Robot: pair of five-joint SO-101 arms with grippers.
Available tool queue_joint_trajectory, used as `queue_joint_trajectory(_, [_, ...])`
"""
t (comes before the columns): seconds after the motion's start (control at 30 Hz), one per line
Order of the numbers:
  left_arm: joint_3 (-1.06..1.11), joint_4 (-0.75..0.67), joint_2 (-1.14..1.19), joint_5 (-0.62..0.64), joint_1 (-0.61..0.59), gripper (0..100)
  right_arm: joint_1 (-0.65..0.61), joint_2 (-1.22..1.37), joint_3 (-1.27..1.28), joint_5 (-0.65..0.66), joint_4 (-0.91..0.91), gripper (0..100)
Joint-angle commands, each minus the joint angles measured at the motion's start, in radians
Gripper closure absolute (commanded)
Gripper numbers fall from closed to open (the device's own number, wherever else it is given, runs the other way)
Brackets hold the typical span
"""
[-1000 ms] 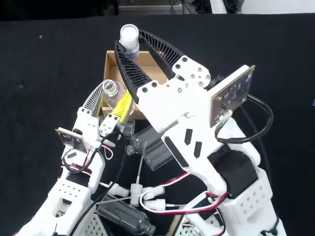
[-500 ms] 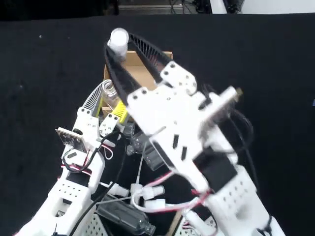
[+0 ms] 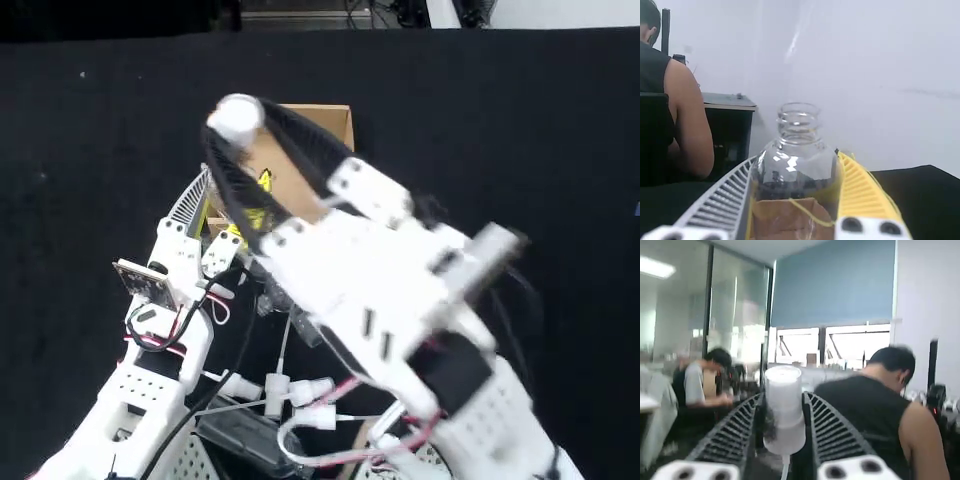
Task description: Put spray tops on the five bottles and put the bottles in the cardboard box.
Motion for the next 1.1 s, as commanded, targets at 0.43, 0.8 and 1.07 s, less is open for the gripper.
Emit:
queue_joint_trajectory(0.43, [0.024,-0.012,-0.006,0.008,0.01,96,-0.014,0.147,-0.26,0.074,0.285,98.8])
queue_joint_trajectory(0.8, [0.024,-0.012,-0.006,0.008,0.01,96,-0.014,0.085,-0.257,0.043,0.293,98.8])
queue_joint_trajectory(1.07, [0.024,-0.012,-0.006,0.008,0.01,96,0.078,0.085,-0.262,0.041,0.281,98.8])
